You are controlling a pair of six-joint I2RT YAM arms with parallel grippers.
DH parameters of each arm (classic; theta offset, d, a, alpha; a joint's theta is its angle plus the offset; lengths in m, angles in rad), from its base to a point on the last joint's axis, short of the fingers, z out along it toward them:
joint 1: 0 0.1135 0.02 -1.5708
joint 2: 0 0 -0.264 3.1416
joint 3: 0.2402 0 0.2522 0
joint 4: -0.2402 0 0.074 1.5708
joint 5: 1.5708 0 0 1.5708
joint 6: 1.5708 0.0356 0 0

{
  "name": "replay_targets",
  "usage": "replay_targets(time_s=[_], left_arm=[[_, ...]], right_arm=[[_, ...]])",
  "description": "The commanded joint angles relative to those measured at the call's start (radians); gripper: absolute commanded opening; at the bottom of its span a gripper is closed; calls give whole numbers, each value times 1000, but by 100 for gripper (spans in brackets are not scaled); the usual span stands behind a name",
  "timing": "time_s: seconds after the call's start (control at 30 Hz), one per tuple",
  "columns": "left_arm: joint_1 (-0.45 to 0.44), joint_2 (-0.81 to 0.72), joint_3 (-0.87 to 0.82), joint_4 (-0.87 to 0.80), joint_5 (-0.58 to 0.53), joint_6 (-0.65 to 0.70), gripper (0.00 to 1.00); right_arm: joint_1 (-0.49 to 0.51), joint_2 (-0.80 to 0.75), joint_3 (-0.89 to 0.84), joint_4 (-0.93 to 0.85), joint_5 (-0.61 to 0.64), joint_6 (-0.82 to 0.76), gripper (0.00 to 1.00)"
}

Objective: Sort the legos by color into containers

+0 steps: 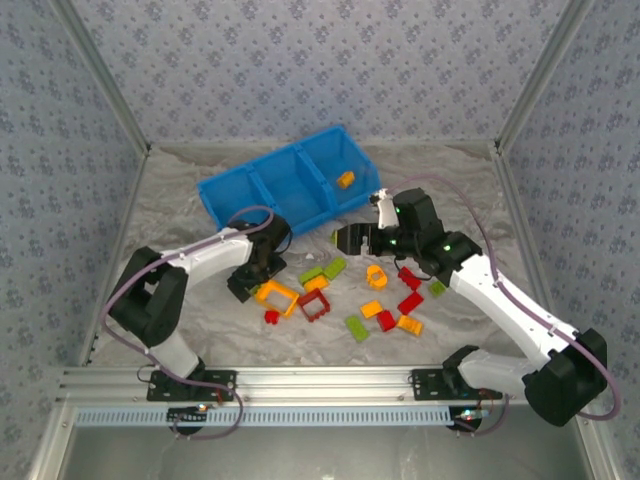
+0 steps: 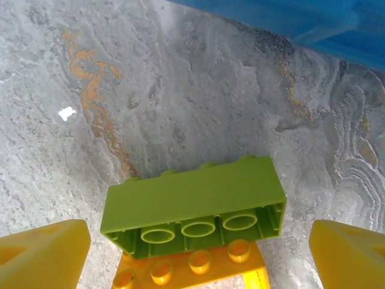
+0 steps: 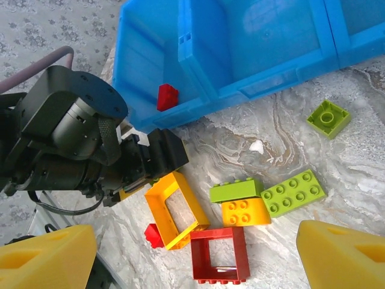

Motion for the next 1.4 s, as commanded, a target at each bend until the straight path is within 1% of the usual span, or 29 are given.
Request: replay_targets(time_s=[0.0,0.07,0.17,0.23,0.33,0.37,0.47,0.7,0.77,0.87,0.97,1.1,1.13,1.23,1.37], left_arm=[[-12,-11,-64,31,-35,-2,90],[-11,-21,-99,101,-45,20,87],[-14,-6,-92,139,-69,70,81],[-16,-7,-85,132,-79,78,72],[-30,-47,-95,128,-105,78,59],[-35,-63,-96,124,-111,74,58],[-51,-107,-80,62,-138,75,58],[-77,-204,-11,-54,-128,80,58],[-83,-231,33,-83,-117,102,58],[-93,-232,148,-106,-122,174,58],[-95,-157,306,-111,-110,282,58],[-100,19,555,-119,-104,431,58],[-97,76,620,-138,-105,453,58],[-80,240,798,-179,-100,499,58],[-51,406,974,-177,-90,524,59]], right_arm=[[-4,-3,4,-16,-23,-14,89],[-4,3,6,-16,-28,-12,89],[-4,14,2,-7,-47,2,89],[-1,14,-4,-2,-52,9,88],[-2,13,-3,-7,-51,10,88],[-1,13,0,-11,-51,8,88],[-1,14,0,-14,-49,7,88],[-5,14,5,-28,-32,-2,88],[-7,13,11,-37,-23,-4,88],[-17,4,18,-46,3,4,88],[-38,-4,22,-44,33,24,88],[-78,6,38,-64,92,63,89],[-88,16,49,-81,122,76,89],[-124,46,74,-86,144,114,89],[-139,60,94,-35,138,156,89]])
